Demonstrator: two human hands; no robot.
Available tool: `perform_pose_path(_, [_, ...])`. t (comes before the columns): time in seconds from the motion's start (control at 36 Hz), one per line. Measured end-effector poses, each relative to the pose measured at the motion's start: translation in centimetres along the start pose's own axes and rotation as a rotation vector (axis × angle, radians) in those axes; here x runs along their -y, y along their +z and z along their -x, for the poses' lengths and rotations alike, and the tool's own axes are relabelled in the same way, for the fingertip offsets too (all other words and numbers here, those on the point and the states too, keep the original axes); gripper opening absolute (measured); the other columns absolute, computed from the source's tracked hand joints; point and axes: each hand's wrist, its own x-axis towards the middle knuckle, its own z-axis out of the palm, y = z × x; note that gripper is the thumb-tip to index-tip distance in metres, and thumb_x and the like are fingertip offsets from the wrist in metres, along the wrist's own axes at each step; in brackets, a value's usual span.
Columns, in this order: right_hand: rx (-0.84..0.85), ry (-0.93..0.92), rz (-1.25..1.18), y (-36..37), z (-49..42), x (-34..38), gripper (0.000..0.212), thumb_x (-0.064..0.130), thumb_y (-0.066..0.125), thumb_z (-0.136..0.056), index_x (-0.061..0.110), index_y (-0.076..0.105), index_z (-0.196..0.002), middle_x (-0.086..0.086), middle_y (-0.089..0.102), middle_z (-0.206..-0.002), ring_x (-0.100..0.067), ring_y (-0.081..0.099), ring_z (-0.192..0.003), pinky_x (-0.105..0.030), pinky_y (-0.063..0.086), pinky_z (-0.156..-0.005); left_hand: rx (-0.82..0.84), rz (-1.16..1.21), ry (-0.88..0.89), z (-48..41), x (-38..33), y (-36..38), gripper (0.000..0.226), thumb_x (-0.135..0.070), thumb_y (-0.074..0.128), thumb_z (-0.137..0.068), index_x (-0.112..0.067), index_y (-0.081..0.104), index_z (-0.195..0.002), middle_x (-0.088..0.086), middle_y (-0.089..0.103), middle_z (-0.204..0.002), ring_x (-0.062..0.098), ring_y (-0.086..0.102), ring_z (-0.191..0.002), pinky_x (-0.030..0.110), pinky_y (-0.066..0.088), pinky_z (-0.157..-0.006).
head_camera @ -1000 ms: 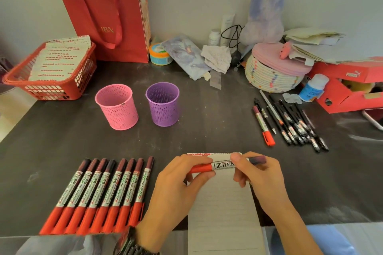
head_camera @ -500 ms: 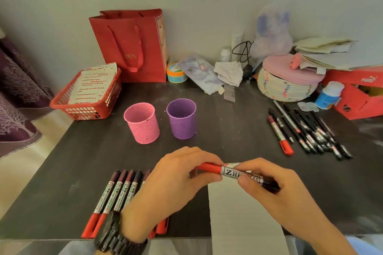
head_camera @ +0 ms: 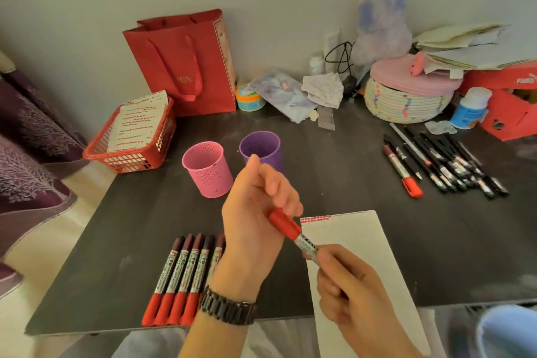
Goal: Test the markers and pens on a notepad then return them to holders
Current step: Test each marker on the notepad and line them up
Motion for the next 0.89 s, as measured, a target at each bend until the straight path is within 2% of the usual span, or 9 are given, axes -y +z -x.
perform_pose_path(0.06, [-0.046, 0.001, -0.002, 0.5, 0.3, -0.5, 0.034, 0.043, 0.073, -0.063, 0.015, 0.074, -0.082, -0.007, 0.04, -0.058, -0.01, 0.029, -0.04, -0.019, 0.027, -0.037, -0.034, 0.059, -0.009, -0.1, 1.0, 0.4, 0.05, -0.039, 0.051, -0.095, -0.019, 0.037, -0.051, -0.006, 0.028, -0.046, 0.009, 0.022, -0.04, 0.023, 0.021, -0.04])
perform_pose_path(0.11, [-0.109, -0.019, -0.009, 0.7, 0.6, -0.8, 0.035, 0.044, 0.073, -0.062, 0.015, 0.074, -0.081, -0.007, 0.04, -0.057, -0.011, 0.029, -0.04, -0.019, 0.027, -0.038, -0.084, 0.087, -0.009, -0.1, 1.9, 0.6, 0.052, -0.035, 0.05, -0.096, -0.021, 0.031, -0.049, -0.008, 0.022, -0.044, 0.007, 0.016, -0.037, 0.022, 0.016, -0.036])
perform_pose_path(0.33, [-0.257, -0.061, -0.066, 1.1, 2.1, -1.1, 0.035, 0.041, 0.076, -0.062, 0.009, 0.072, -0.076, -0.001, 0.032, -0.052, -0.009, 0.024, -0.039, -0.019, 0.024, -0.036, -0.147, 0.128, -0.04, 0.4, 3.3, 1.4, 0.053, -0.034, 0.048, -0.093, -0.023, 0.029, -0.046, -0.008, 0.02, -0.041, 0.006, 0.015, -0.034, 0.019, 0.014, -0.033])
perform_pose_path(0.53, [-0.168, -0.088, 0.01, 1.3, 1.8, 0.0, 0.038, 0.047, 0.076, -0.063, 0.012, 0.073, -0.078, 0.001, 0.035, -0.052, -0.009, 0.026, -0.041, -0.019, 0.025, -0.037, -0.067, 0.029, 0.026, 0.9, 1.9, 1.2, 0.052, -0.031, 0.047, -0.096, -0.023, 0.034, -0.047, -0.009, 0.023, -0.042, 0.006, 0.018, -0.034, 0.02, 0.022, -0.034])
perform_pose_path(0.58, [-0.119, -0.123, 0.146, 0.8, 1.3, 1.0, 0.039, 0.051, 0.074, -0.066, 0.014, 0.075, -0.081, 0.0, 0.039, -0.054, -0.009, 0.029, -0.044, -0.019, 0.026, -0.04, -0.064, -0.143, 0.034, 1.1, 1.6, 0.6, 0.046, -0.032, 0.05, -0.095, -0.02, 0.041, -0.05, -0.006, 0.03, -0.045, 0.009, 0.027, -0.037, 0.021, 0.029, -0.039])
perform_pose_path(0.64, [-0.065, -0.195, 0.335, 0.4, 0.6, 2.0, 0.035, 0.054, 0.07, -0.071, 0.022, 0.076, -0.084, 0.0, 0.049, -0.057, -0.009, 0.037, -0.048, -0.018, 0.031, -0.044, -0.045, -0.469, 0.108, 1.5, 1.2, -0.5, 0.038, -0.031, 0.05, -0.096, -0.018, 0.055, -0.06, 0.001, 0.048, -0.054, 0.015, 0.046, -0.049, 0.024, 0.041, -0.05])
perform_pose_path(0.72, [-0.013, -0.325, 0.605, -0.2, -0.6, 3.2, 0.02, 0.046, 0.068, -0.078, 0.033, 0.078, -0.088, 0.004, 0.068, -0.067, -0.007, 0.058, -0.057, -0.01, 0.041, -0.051, 0.07, -0.955, 0.143, 2.5, 0.2, -2.6, 0.024, -0.026, 0.051, -0.098, -0.024, 0.071, -0.086, -0.005, 0.07, -0.086, 0.012, 0.062, -0.078, 0.027, 0.051, -0.071])
perform_pose_path(0.81, [0.044, -0.347, 0.76, -0.4, -1.9, 3.8, 0.018, 0.045, 0.07, -0.078, 0.04, 0.078, -0.092, 0.012, 0.075, -0.085, -0.007, 0.068, -0.079, -0.014, 0.052, -0.066, 0.162, -1.243, 0.002, 3.6, -1.6, -4.6, 0.02, -0.029, 0.055, -0.101, -0.038, 0.071, -0.106, -0.011, 0.07, -0.101, 0.011, 0.065, -0.088, 0.033, 0.053, -0.082])
perform_pose_path(0.89, [0.121, -0.322, 0.888, -0.3, -3.1, 3.6, 0.021, 0.051, 0.071, -0.075, 0.045, 0.078, -0.094, 0.02, 0.074, -0.093, -0.007, 0.067, -0.093, -0.02, 0.054, -0.075, 0.188, -1.465, -0.076, 4.8, -3.6, -6.4, 0.023, -0.036, 0.059, -0.098, -0.046, 0.069, -0.116, -0.024, 0.068, -0.102, 0.002, 0.062, -0.097, 0.017, 0.045, -0.083])
